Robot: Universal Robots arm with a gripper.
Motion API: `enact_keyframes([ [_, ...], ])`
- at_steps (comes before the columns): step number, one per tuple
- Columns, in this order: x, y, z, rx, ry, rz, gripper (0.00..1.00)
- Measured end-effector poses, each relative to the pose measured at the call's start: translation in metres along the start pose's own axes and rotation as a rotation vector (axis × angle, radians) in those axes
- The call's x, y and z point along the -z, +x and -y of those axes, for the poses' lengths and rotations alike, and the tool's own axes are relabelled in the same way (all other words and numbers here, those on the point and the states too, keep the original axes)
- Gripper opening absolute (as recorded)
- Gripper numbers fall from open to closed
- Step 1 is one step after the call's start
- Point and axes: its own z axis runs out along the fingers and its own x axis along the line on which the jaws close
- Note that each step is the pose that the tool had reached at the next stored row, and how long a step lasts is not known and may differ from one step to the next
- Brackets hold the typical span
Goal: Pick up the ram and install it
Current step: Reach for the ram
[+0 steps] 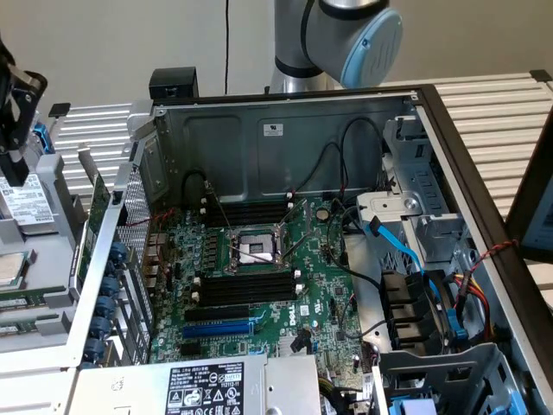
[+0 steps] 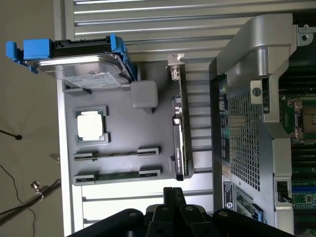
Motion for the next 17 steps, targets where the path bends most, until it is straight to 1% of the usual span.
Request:
enact_keyframes([
  [5, -0.0022, 0.018, 0.0014, 0.000, 0.0000, 0.0000, 0.11],
  [8, -0.0027, 0.022, 0.0017, 0.000, 0.0000, -0.0001, 0.11],
  [13, -0.0027, 0.027, 0.0020, 0.000, -0.0006, -0.0001, 0.11],
  [17, -0.0032, 0.035, 0.0025, 0.000, -0.0006, 0.0000, 0.11],
])
